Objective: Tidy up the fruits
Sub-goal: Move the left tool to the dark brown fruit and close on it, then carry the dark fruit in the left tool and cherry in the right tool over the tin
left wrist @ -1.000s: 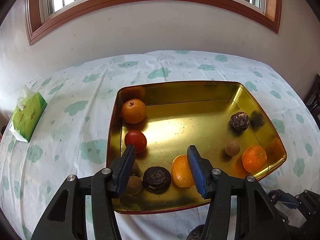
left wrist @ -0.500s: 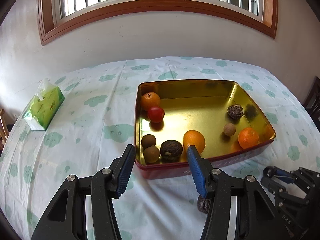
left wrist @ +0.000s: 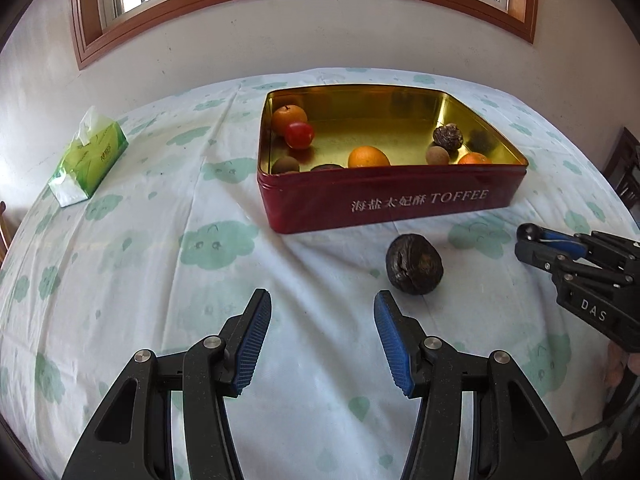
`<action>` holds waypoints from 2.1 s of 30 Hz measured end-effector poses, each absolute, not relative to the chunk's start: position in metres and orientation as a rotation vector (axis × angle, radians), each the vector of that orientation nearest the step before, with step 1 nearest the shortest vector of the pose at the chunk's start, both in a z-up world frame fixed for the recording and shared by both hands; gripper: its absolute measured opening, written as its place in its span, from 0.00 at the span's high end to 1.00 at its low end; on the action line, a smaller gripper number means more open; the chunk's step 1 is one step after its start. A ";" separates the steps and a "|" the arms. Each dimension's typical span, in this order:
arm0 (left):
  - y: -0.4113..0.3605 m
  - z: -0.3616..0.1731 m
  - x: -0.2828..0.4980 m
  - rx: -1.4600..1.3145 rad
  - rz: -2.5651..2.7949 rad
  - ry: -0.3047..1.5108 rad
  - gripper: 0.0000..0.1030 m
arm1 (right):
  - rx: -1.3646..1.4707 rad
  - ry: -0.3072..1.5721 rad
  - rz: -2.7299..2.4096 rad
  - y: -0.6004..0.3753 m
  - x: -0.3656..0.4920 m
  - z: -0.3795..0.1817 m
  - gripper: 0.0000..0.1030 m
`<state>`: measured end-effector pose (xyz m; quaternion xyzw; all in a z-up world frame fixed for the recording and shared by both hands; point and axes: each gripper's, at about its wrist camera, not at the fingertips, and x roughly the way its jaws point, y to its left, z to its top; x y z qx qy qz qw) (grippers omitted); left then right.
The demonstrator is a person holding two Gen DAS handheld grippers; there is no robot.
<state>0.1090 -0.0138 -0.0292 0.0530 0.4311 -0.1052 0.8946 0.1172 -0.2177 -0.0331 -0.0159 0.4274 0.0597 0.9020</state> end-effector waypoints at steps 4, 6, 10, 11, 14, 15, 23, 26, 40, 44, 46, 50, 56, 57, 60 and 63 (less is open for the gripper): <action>-0.022 -0.034 0.099 0.086 -0.247 0.906 0.47 | -0.034 0.884 0.123 -0.218 0.117 -0.033 0.75; -0.028 -0.035 0.095 0.087 -0.262 0.906 0.47 | -0.034 0.884 0.123 -0.218 0.117 -0.033 0.75; -0.041 -0.038 0.094 0.085 -0.285 0.908 0.47 | -0.034 0.884 0.123 -0.218 0.117 -0.033 0.75; -0.044 -0.039 0.094 0.084 -0.290 0.907 0.47 | -0.034 0.884 0.123 -0.218 0.117 -0.033 0.75; -0.053 -0.041 0.094 0.101 -0.291 0.904 0.47 | -0.034 0.884 0.123 -0.217 0.117 -0.033 0.75; -0.055 -0.042 0.095 0.107 -0.289 0.902 0.47 | -0.034 0.884 0.123 -0.218 0.117 -0.033 0.75; -0.062 -0.042 0.110 0.102 -0.260 0.894 0.47 | -0.034 0.884 0.123 -0.218 0.117 -0.033 0.75; -0.065 -0.043 0.117 0.108 -0.248 0.888 0.47 | -0.034 0.884 0.123 -0.218 0.117 -0.033 0.75; -0.067 -0.043 0.131 0.092 -0.233 0.898 0.49 | -0.038 0.883 0.122 -0.217 0.117 -0.033 0.75; -0.068 -0.043 0.129 0.093 -0.242 0.894 0.57 | -0.043 0.883 0.118 -0.217 0.117 -0.033 0.75; -0.069 -0.043 0.129 0.091 -0.246 0.893 0.59 | -0.044 0.883 0.118 -0.217 0.117 -0.033 0.75; -0.067 -0.042 0.129 0.083 -0.243 0.893 0.62 | -0.044 0.883 0.118 -0.217 0.117 -0.033 0.75; -0.063 -0.042 0.130 0.057 -0.252 0.894 0.63 | -0.046 0.883 0.117 -0.216 0.117 -0.033 0.75; -0.063 -0.042 0.130 0.052 -0.253 0.893 0.63 | -0.045 0.883 0.117 -0.216 0.117 -0.033 0.75; -0.062 -0.042 0.130 0.057 -0.251 0.893 0.63 | -0.046 0.883 0.117 -0.216 0.117 -0.033 0.75; -0.062 -0.041 0.130 0.057 -0.250 0.893 0.63 | -0.045 0.883 0.117 -0.217 0.117 -0.033 0.75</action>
